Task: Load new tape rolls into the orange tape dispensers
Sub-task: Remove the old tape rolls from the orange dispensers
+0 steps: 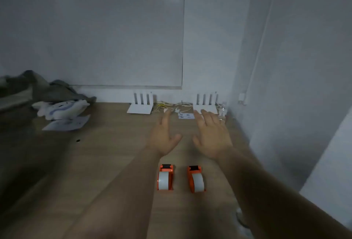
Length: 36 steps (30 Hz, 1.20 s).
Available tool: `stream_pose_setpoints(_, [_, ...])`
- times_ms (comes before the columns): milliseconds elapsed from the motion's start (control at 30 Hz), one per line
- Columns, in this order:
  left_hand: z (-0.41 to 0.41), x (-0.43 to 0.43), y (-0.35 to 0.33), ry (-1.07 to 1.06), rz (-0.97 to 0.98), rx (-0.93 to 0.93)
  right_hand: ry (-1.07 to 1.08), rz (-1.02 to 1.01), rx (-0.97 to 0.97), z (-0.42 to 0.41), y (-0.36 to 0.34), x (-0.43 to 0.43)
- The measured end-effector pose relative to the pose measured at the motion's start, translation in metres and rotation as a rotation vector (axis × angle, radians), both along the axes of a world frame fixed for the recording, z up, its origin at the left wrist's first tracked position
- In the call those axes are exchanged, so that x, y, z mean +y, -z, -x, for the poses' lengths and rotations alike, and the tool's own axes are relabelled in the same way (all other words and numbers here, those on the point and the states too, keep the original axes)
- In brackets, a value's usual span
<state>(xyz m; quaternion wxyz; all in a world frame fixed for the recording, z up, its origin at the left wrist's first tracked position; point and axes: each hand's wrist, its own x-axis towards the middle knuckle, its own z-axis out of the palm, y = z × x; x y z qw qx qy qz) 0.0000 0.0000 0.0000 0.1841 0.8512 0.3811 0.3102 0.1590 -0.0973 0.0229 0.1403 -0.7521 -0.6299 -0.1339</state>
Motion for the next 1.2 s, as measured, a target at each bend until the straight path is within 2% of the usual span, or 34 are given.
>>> stream_pose_setpoints(200, [-0.014, 0.022, 0.045, -0.147, 0.202, 0.01, -0.028, 0.087, 0.095, -0.023, 0.041, 0.031])
stream_pose_setpoints(500, [0.01, 0.084, 0.129, -0.088, 0.424, 0.035, 0.002, 0.203, 0.239, -0.022, 0.114, 0.083])
stream_pose_setpoints(701, [0.029, 0.125, 0.181, -0.052, 0.685, 0.079, 0.093, 0.281, 0.346, 0.002, 0.16, 0.113])
stream_pose_setpoints(901, [0.044, 0.134, 0.216, 0.009, 0.842, -0.017, 0.152, 0.362, 0.501, 0.029, 0.203, 0.126])
stream_pose_setpoints(968, [0.047, 0.136, 0.234, -0.029, 0.936, -0.068, 0.129, 0.368, 0.532, 0.038, 0.212, 0.13])
stream_pose_setpoints(1101, [0.044, 0.141, 0.262, -0.093, 1.032, -0.008, 0.258, 0.457, 0.736, 0.046, 0.238, 0.142])
stream_pose_setpoints(1201, [0.036, 0.138, 0.275, -0.13, 1.132, -0.042, 0.277, 0.521, 1.002, 0.046, 0.263, 0.14])
